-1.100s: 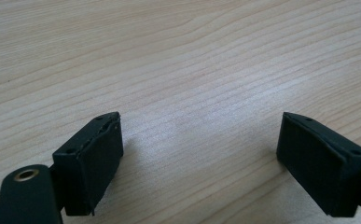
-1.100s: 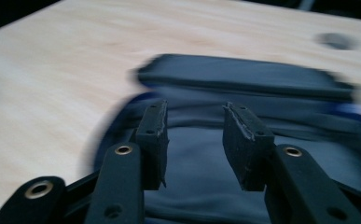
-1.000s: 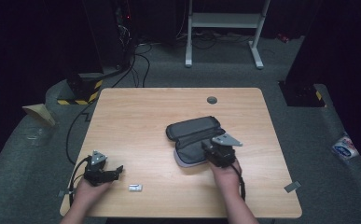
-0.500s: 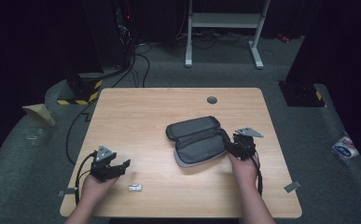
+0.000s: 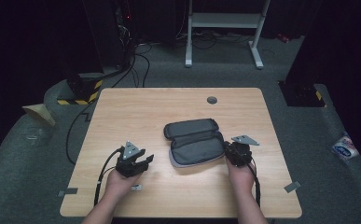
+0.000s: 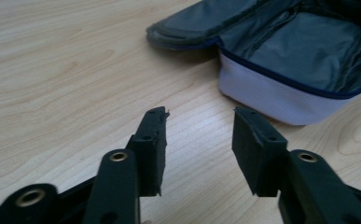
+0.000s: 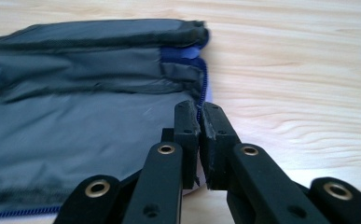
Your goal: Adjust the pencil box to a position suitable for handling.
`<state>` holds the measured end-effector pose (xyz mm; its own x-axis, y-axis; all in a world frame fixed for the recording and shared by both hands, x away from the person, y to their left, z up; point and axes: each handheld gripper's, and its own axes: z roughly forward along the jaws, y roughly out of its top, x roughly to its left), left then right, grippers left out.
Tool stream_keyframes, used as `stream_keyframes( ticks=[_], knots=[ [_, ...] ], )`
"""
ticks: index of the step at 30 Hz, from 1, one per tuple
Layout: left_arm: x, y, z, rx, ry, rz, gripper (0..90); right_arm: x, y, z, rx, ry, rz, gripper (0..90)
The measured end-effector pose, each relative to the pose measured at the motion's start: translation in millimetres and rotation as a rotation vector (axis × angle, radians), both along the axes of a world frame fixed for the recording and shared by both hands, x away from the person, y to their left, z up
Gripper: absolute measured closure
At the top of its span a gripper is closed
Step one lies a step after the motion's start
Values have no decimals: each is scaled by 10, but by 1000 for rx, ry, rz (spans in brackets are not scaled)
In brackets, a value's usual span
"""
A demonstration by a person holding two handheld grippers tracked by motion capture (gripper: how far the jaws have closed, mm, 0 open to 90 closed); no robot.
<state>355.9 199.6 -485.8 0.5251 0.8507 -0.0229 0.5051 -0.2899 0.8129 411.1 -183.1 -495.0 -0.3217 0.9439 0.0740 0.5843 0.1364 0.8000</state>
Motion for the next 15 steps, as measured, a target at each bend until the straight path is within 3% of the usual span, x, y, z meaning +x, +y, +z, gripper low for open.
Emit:
stream_keyframes(
  ticks=[2, 3, 7, 9, 11, 13, 15],
  knots=[
    [1, 2, -14, 6, -2, 2, 584, -25, 35, -5, -5, -4, 15, 849],
    [13, 10, -37, 29, -5, 6, 599, -73, 85, 4, -2, -23, 36, 846],
    [0, 46, -58, 17, 0, 21, 608, -137, 167, 0, 0, -27, 66, 831],
    [4, 79, -97, 29, 3, 33, 642, -191, 217, 44, 7, -34, 95, 741],
    [23, 84, -107, 38, -1, 37, 653, -213, 209, 85, 22, -52, 96, 713],
    [77, 64, -124, 61, -11, 32, 663, -229, 108, 169, 44, -104, 67, 668],
    [75, 42, -161, 43, 2, 34, 646, -194, 42, 146, 30, -95, 32, 700]
  ],
)
